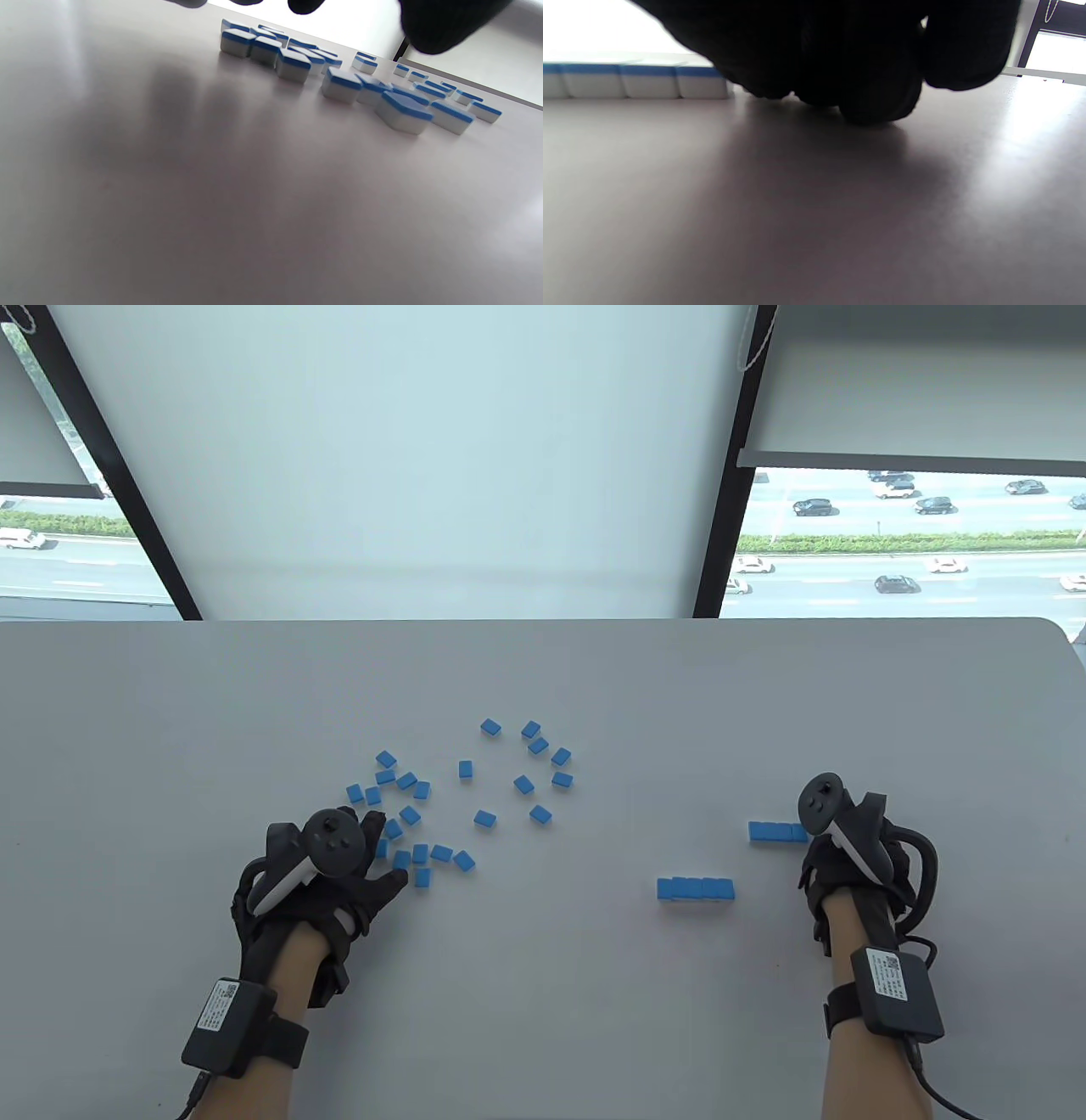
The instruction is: Build mahjong tile wall
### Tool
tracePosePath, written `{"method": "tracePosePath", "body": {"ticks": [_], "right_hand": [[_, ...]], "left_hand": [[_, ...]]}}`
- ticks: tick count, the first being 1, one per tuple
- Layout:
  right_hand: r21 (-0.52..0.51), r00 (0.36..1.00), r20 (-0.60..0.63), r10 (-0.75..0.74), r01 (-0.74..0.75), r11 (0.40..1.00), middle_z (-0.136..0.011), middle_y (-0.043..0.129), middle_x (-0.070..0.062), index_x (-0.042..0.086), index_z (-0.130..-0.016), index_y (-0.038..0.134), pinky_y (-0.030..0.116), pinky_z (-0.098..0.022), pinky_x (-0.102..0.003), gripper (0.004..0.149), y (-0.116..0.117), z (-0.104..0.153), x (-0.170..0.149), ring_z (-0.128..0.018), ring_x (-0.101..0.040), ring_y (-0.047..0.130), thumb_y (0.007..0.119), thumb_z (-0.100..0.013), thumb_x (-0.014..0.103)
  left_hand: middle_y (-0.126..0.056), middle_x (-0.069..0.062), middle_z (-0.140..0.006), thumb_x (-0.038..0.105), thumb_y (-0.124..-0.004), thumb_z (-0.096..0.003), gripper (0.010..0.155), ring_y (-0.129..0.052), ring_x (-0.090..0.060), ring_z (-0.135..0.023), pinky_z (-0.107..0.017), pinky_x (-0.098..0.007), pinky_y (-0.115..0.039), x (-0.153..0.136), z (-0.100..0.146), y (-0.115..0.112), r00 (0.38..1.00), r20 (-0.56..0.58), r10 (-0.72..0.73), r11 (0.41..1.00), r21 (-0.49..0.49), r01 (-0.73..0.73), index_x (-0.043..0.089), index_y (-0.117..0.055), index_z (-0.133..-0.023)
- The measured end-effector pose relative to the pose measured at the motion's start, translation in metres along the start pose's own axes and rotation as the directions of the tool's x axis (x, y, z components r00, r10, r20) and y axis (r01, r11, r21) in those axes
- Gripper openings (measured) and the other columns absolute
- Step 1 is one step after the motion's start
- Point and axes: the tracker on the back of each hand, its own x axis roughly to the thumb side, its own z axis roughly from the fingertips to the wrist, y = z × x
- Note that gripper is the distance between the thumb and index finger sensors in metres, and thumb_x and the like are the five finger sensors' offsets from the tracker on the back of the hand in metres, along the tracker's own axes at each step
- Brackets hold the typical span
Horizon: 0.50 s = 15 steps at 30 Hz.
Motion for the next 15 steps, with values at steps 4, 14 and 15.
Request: {"method": "tracePosePath", "body": {"ticks": [4,14,15], "right_hand": [[-0.004,1.000,-0.002,0.007,-0.007,1.000,-0.077,0.087,-0.001,0.033,-0.094,0.069,0.081,-0.047,-0.047,0.055,0.000,0.000,0.001,-0.051,-0.026,0.097,0.088,-0.042,0.028],[-0.019,0.999,0.016,-0.043,0.043,0.999,-0.082,0.084,-0.002,0.030,-0.097,0.065,0.080,-0.050,-0.050,0.059,-0.008,0.006,0.004,-0.056,-0.029,0.096,0.087,-0.043,0.030],[-0.048,0.999,0.028,-0.028,0.030,0.998,-0.084,0.083,-0.002,0.030,-0.098,0.064,0.079,-0.051,-0.050,0.060,-0.015,0.009,0.009,-0.057,-0.029,0.095,0.087,-0.043,0.031]], "left_hand": [[-0.026,-0.006,-0.120,0.068,-0.065,-0.0429,0.085,-0.032,-0.048,-0.107,-0.065,-0.076,-0.024,0.000,0.000,0.000,1.000,0.001,0.000,1.000,0.001,0.000,0.032,-0.032,-0.112],[-0.026,-0.006,-0.120,0.068,-0.065,-0.0429,0.085,-0.032,-0.048,-0.107,-0.065,-0.076,-0.024,0.002,0.000,0.002,1.000,0.009,-0.008,1.000,0.011,0.008,0.032,-0.031,-0.112],[-0.026,-0.006,-0.120,0.068,-0.065,-0.0430,0.085,-0.032,-0.048,-0.107,-0.065,-0.076,-0.024,0.003,0.001,0.002,1.000,0.011,-0.007,1.000,0.013,0.007,0.032,-0.031,-0.112]]}}
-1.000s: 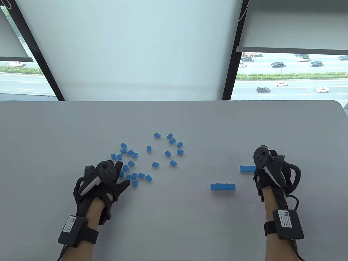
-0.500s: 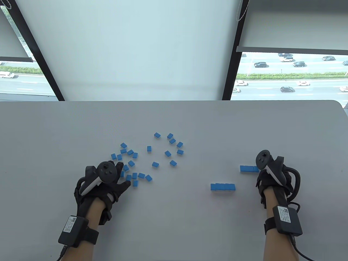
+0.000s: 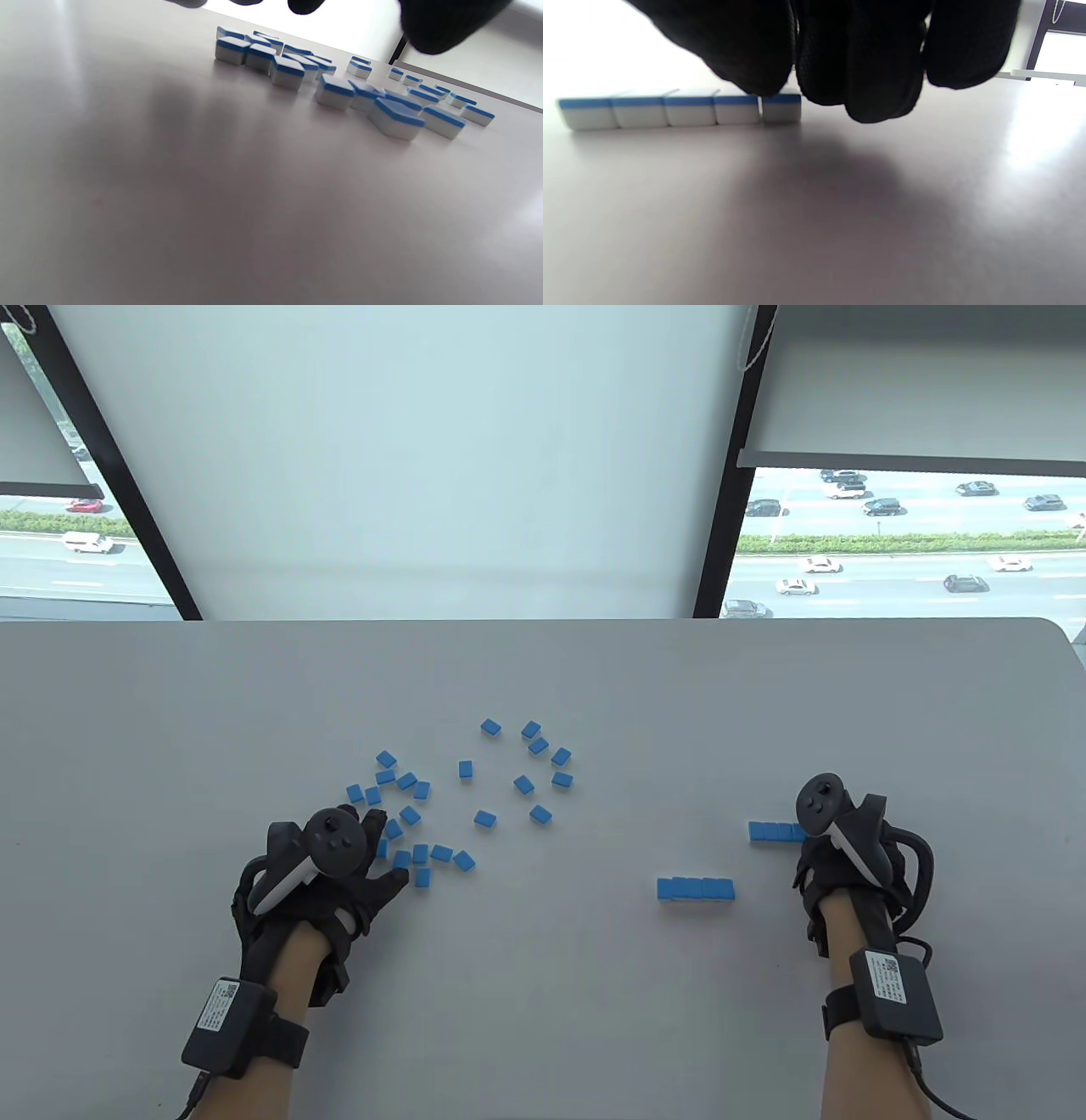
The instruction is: Build mahjong tile wall
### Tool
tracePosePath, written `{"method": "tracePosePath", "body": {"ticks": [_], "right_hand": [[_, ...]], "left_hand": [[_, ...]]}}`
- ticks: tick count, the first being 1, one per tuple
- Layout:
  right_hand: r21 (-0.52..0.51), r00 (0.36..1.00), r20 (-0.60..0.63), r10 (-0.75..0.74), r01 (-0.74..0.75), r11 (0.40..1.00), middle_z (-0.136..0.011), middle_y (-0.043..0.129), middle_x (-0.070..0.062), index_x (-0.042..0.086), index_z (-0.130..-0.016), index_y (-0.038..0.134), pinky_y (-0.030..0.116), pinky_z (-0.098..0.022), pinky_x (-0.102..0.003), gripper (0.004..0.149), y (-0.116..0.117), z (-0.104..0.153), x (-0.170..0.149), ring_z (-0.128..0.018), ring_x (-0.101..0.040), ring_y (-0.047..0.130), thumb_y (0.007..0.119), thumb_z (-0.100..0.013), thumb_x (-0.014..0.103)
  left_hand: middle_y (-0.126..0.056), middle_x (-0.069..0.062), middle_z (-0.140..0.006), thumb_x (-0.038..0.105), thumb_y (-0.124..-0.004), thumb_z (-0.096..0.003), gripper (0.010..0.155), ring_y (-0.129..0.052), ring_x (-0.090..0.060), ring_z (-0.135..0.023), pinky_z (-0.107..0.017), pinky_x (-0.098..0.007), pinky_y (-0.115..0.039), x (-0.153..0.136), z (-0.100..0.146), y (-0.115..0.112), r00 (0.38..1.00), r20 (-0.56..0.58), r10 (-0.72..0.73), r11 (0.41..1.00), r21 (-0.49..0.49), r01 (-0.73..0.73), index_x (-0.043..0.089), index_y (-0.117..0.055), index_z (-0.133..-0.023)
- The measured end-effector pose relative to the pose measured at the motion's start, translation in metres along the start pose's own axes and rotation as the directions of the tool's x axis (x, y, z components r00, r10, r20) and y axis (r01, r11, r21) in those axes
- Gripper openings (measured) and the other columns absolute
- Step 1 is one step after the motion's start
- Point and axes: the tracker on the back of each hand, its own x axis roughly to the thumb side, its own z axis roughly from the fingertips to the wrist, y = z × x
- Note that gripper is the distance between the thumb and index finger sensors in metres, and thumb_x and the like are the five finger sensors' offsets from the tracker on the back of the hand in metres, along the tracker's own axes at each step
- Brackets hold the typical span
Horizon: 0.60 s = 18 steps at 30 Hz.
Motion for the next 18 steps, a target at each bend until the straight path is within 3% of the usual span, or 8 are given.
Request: {"method": "tracePosePath", "body": {"ticks": [6,12,18], "right_hand": [[-0.091,0.992,0.123,-0.025,0.036,0.995,-0.089,0.080,-0.002,0.031,-0.099,0.062,0.078,-0.054,-0.051,0.062,-0.033,0.015,0.045,-0.063,-0.030,0.094,0.087,-0.043,0.035],[-0.076,0.949,0.315,0.003,0.022,0.997,-0.095,0.077,0.000,0.034,-0.100,0.060,0.075,-0.058,-0.052,0.063,-0.058,0.026,0.136,-0.070,-0.030,0.092,0.087,-0.043,0.038],[-0.015,0.877,0.476,0.067,-0.068,0.998,-0.100,0.072,0.004,0.040,-0.100,0.058,0.072,-0.063,-0.052,0.064,-0.058,0.038,0.221,-0.078,-0.029,0.088,0.087,-0.043,0.040]], "left_hand": [[-0.026,-0.006,-0.120,0.068,-0.065,-0.0429,0.085,-0.032,-0.048,-0.107,-0.065,-0.076,-0.024,0.000,0.001,0.002,1.000,0.004,0.008,1.000,0.010,-0.008,0.032,-0.031,-0.112],[-0.026,-0.006,-0.120,0.068,-0.065,-0.0430,0.085,-0.032,-0.048,-0.107,-0.065,-0.076,-0.024,-0.001,0.002,0.002,1.000,-0.003,0.009,1.000,0.012,-0.009,0.032,-0.031,-0.112],[-0.026,-0.006,-0.120,0.068,-0.065,-0.0428,0.085,-0.032,-0.048,-0.107,-0.065,-0.076,-0.024,-0.002,0.002,0.003,1.000,-0.007,0.011,1.000,0.009,-0.010,0.032,-0.031,-0.112]]}}
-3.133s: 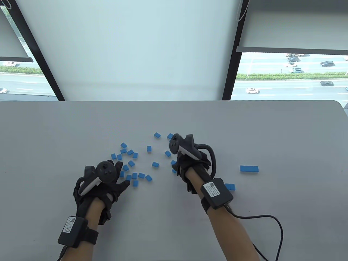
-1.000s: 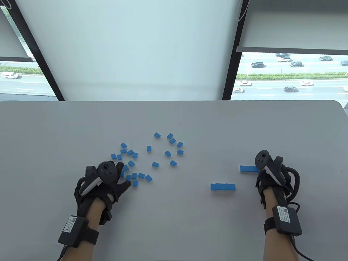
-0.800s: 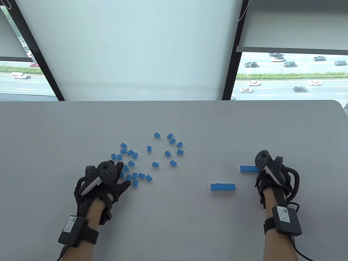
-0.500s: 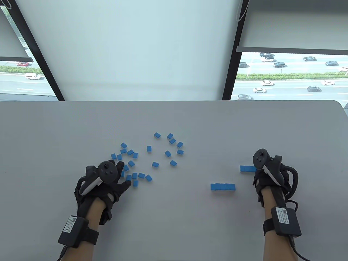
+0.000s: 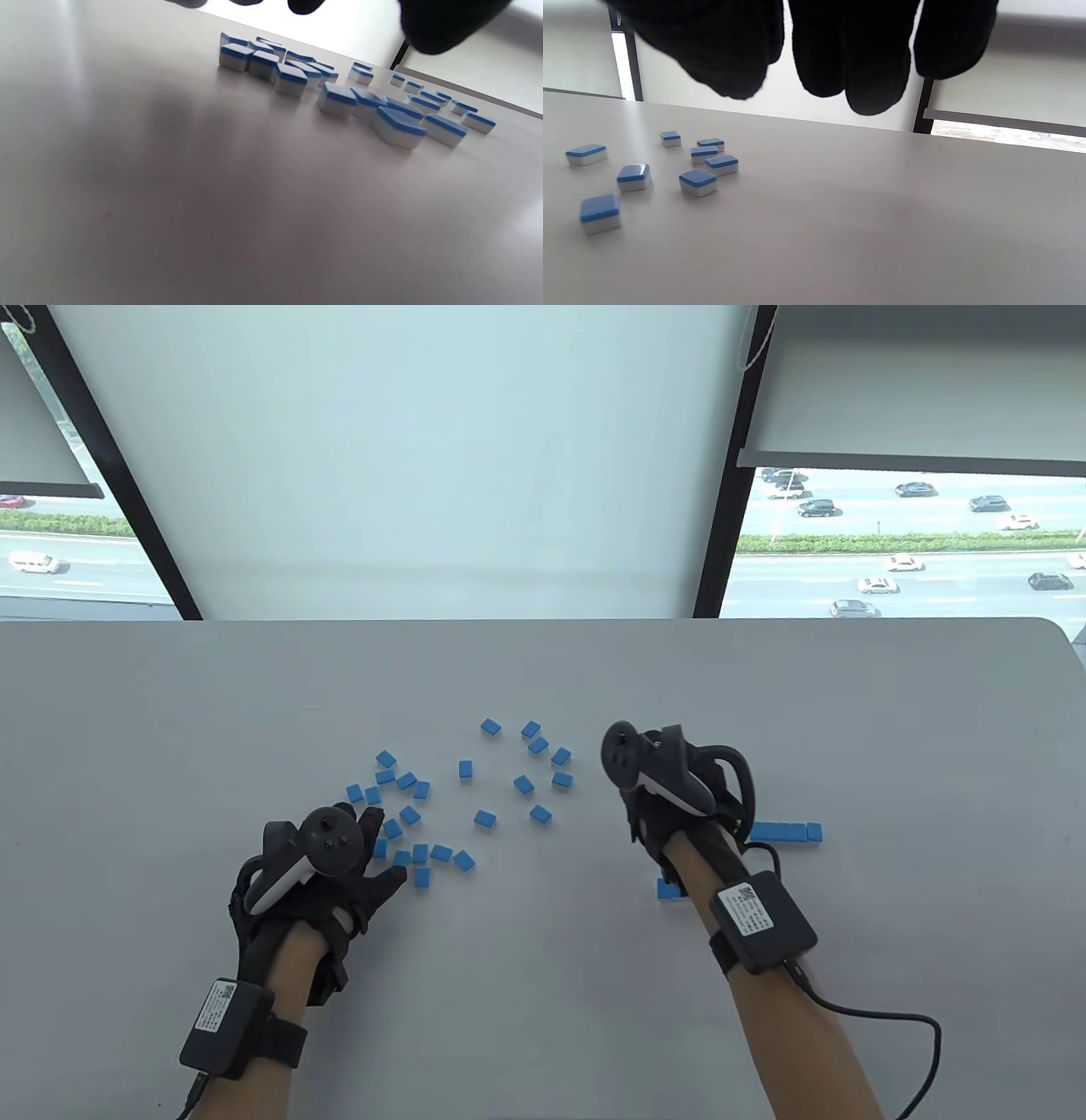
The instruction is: Build mahjong tile wall
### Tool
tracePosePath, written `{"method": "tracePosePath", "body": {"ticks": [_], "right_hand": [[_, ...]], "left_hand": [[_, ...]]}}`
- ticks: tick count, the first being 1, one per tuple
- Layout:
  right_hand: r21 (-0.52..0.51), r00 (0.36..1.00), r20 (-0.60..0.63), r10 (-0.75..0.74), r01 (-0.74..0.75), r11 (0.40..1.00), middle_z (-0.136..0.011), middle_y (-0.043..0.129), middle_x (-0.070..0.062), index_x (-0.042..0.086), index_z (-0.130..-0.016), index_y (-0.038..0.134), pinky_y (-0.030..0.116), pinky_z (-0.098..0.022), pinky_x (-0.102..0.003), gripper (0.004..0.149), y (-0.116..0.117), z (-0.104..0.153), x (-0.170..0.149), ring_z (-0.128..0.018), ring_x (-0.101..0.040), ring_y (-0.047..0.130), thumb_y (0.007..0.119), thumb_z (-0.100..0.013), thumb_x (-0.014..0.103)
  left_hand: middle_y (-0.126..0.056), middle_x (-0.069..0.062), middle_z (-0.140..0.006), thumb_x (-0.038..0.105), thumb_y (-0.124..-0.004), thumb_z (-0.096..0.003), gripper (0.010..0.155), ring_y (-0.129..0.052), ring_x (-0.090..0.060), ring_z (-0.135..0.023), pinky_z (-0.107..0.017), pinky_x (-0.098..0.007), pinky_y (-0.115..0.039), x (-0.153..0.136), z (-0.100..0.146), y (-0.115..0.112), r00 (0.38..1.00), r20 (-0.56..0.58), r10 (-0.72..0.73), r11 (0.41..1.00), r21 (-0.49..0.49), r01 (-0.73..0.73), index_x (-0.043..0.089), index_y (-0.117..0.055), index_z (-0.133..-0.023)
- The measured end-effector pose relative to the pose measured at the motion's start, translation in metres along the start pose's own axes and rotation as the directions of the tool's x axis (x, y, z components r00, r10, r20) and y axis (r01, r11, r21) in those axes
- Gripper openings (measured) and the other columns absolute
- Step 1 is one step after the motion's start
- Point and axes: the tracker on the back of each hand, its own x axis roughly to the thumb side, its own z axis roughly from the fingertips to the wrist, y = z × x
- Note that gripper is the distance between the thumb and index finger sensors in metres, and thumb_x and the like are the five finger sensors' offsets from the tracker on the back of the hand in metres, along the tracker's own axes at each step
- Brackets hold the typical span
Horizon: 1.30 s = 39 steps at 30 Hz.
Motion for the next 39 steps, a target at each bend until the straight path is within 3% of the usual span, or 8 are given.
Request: {"method": "tracePosePath", "body": {"ticks": [6,11,16,22,28,33,39], "right_hand": [[0.152,0.992,0.120,0.032,-0.051,0.987,-0.100,0.072,0.006,0.045,-0.099,0.058,0.071,-0.065,-0.052,0.065,0.033,-0.019,0.055,-0.079,-0.029,0.087,0.090,-0.043,0.036],[0.192,0.987,0.129,0.094,-0.118,0.974,-0.096,0.076,0.008,0.045,-0.097,0.059,0.073,-0.063,-0.051,0.065,0.059,-0.025,0.072,-0.075,-0.027,0.091,0.092,-0.042,0.034],[0.163,0.980,0.140,0.144,-0.166,0.972,-0.084,0.085,0.009,0.042,-0.092,0.067,0.075,-0.061,-0.049,0.056,0.061,-0.024,0.082,-0.068,-0.026,0.094,0.091,-0.043,0.032],[0.170,0.975,0.156,0.155,-0.181,0.969,-0.075,0.089,0.008,0.032,-0.094,0.067,0.078,-0.055,-0.048,0.056,0.057,-0.020,0.088,-0.058,-0.025,0.096,0.089,-0.042,0.033],[0.070,0.978,0.170,0.120,-0.133,0.989,-0.073,0.089,0.005,0.029,-0.095,0.065,0.079,-0.052,-0.048,0.057,0.019,-0.003,0.058,-0.053,-0.024,0.097,0.088,-0.042,0.033],[-0.050,0.991,0.087,0.099,-0.095,0.994,-0.072,0.088,0.005,0.029,-0.095,0.064,0.079,-0.051,-0.048,0.058,-0.019,0.018,0.000,-0.051,-0.024,0.095,0.087,-0.043,0.034],[-0.162,0.998,-0.056,0.015,-0.024,0.987,-0.071,0.087,0.004,0.029,-0.096,0.064,0.079,-0.050,-0.047,0.058,-0.037,0.042,-0.073,-0.050,-0.023,0.094,0.087,-0.043,0.034]], "left_hand": [[-0.026,-0.006,-0.120,0.068,-0.065,-0.0429,0.085,-0.032,-0.048,-0.107,-0.065,-0.076,-0.024,-0.001,0.001,0.000,1.000,-0.001,0.006,1.000,-0.001,-0.006,0.032,-0.031,-0.112],[-0.026,-0.006,-0.120,0.068,-0.065,-0.0430,0.085,-0.032,-0.048,-0.107,-0.065,-0.076,-0.024,-0.001,0.000,0.001,1.000,0.002,0.009,1.000,-0.002,-0.009,0.032,-0.031,-0.112],[-0.026,-0.006,-0.120,0.068,-0.065,-0.0429,0.085,-0.032,-0.048,-0.107,-0.065,-0.076,-0.024,-0.001,0.000,0.001,1.000,0.002,0.007,1.000,-0.006,-0.007,0.032,-0.031,-0.112],[-0.026,-0.007,-0.120,0.068,-0.065,-0.0429,0.085,-0.032,-0.048,-0.107,-0.065,-0.076,-0.024,-0.001,0.001,0.001,1.000,-0.003,0.012,1.000,-0.009,-0.012,0.032,-0.031,-0.112],[-0.026,-0.006,-0.120,0.068,-0.065,-0.0429,0.085,-0.032,-0.048,-0.107,-0.065,-0.076,-0.024,-0.002,0.001,0.001,1.000,-0.007,0.017,1.000,-0.008,-0.017,0.032,-0.032,-0.112],[-0.026,-0.006,-0.120,0.068,-0.065,-0.0429,0.085,-0.032,-0.048,-0.107,-0.065,-0.076,-0.024,-0.002,0.001,0.001,1.000,-0.006,0.014,1.000,-0.007,-0.014,0.032,-0.031,-0.112],[-0.026,-0.006,-0.120,0.068,-0.065,-0.0429,0.085,-0.032,-0.048,-0.107,-0.065,-0.076,-0.024,-0.001,0.001,0.002,1.000,-0.005,0.007,1.000,-0.006,-0.007,0.032,-0.031,-0.112]]}}
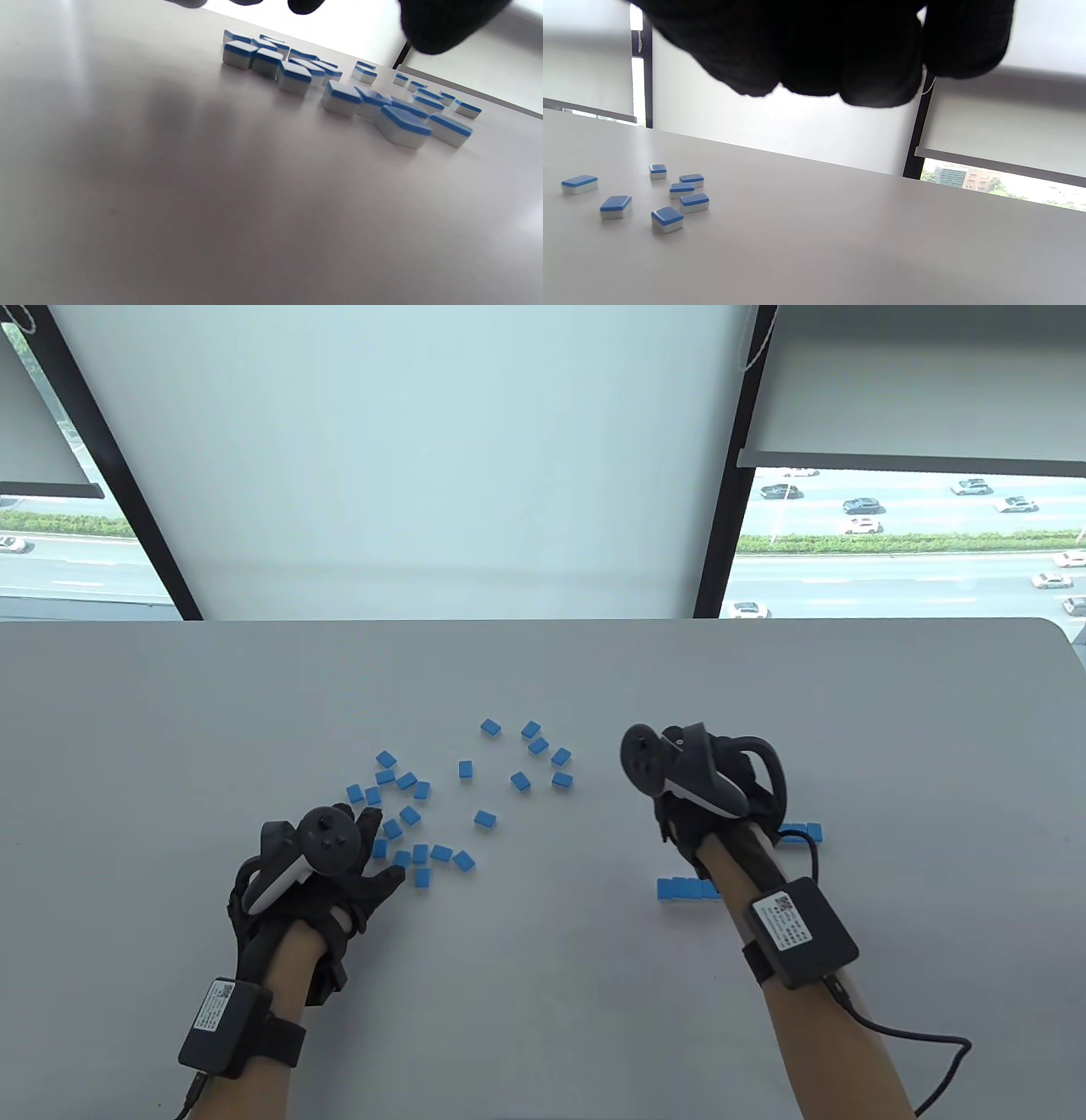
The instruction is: Build mahjong tile wall
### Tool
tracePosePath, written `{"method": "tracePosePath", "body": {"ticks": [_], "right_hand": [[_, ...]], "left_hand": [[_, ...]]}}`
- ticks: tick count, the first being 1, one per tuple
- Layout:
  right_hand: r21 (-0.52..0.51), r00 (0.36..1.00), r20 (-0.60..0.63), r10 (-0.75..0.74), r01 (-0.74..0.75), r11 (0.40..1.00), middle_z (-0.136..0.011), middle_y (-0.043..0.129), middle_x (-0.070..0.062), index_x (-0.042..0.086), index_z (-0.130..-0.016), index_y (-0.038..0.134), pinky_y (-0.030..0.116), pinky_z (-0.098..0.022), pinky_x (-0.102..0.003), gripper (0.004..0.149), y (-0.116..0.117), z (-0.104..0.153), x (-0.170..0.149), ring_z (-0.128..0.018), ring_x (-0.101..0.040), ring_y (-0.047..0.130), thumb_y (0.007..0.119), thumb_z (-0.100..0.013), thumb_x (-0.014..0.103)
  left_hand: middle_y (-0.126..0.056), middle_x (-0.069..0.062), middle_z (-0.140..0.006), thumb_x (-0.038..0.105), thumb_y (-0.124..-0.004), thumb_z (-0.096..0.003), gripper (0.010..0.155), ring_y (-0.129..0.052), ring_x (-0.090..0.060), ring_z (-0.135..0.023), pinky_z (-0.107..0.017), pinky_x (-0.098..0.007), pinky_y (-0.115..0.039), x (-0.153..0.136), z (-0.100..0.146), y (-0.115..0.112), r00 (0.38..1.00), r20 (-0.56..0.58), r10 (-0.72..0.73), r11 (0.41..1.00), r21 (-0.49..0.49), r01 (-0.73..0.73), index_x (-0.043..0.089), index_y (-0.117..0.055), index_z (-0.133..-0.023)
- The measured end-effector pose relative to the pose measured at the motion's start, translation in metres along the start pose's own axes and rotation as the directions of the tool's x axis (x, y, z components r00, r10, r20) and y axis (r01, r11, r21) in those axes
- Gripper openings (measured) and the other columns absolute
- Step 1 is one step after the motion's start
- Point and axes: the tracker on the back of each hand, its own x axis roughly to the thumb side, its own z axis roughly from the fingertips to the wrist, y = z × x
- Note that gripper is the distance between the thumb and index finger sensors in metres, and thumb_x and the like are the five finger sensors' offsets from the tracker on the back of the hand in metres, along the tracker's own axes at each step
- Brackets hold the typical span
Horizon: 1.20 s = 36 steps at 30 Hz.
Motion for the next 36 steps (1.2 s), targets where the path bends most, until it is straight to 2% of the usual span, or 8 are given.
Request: {"method": "tracePosePath", "body": {"ticks": [5,11,20,33,36], "right_hand": [[-0.073,0.991,-0.118,-0.067,0.059,0.996,-0.072,0.086,0.004,0.027,-0.096,0.065,0.080,-0.049,-0.047,0.058,0.015,0.020,-0.050,-0.051,-0.023,0.094,0.087,-0.043,0.034],[-0.075,0.977,-0.200,-0.072,0.058,0.996,-0.075,0.083,0.003,0.024,-0.095,0.067,0.082,-0.047,-0.045,0.057,0.061,0.038,-0.083,-0.052,-0.022,0.092,0.088,-0.042,0.033],[0.116,0.980,-0.200,0.005,0.018,0.993,-0.078,0.080,0.001,0.028,-0.094,0.069,0.080,-0.048,-0.046,0.056,0.105,0.033,-0.092,-0.055,-0.024,0.090,0.088,-0.042,0.032],[0.156,0.980,-0.198,0.023,0.008,0.988,-0.081,0.080,0.000,0.031,-0.095,0.069,0.079,-0.047,-0.047,0.056,0.112,0.033,-0.089,-0.055,-0.026,0.089,0.087,-0.042,0.034],[0.142,0.980,-0.197,0.014,0.014,0.990,-0.084,0.079,-0.001,0.032,-0.097,0.065,0.079,-0.048,-0.047,0.060,0.104,0.034,-0.088,-0.055,-0.026,0.089,0.087,-0.042,0.034]], "left_hand": [[-0.026,-0.007,-0.120,0.068,-0.065,-0.0429,0.085,-0.032,-0.048,-0.107,-0.065,-0.076,-0.024,0.000,0.000,0.000,1.000,-0.002,-0.003,1.000,-0.002,0.003,0.032,-0.031,-0.112],[-0.026,-0.006,-0.120,0.068,-0.065,-0.0430,0.085,-0.032,-0.048,-0.107,-0.065,-0.076,-0.024,0.002,0.000,-0.002,1.000,-0.003,-0.009,1.000,-0.010,0.009,0.032,-0.032,-0.112],[-0.026,-0.006,-0.119,0.068,-0.065,-0.0430,0.085,-0.032,-0.048,-0.106,-0.065,-0.076,-0.024,0.002,0.000,-0.004,1.000,-0.011,-0.019,1.000,-0.021,0.018,0.032,-0.032,-0.112],[-0.026,-0.007,-0.119,0.068,-0.064,-0.0430,0.085,-0.032,-0.048,-0.107,-0.065,-0.076,-0.024,0.003,0.000,-0.004,1.000,-0.010,-0.022,1.000,-0.017,0.022,0.032,-0.031,-0.112],[-0.026,-0.007,-0.119,0.068,-0.065,-0.0430,0.085,-0.032,-0.048,-0.107,-0.065,-0.076,-0.024,0.003,0.001,-0.002,1.000,-0.010,-0.017,1.000,-0.009,0.017,0.032,-0.031,-0.112]]}}
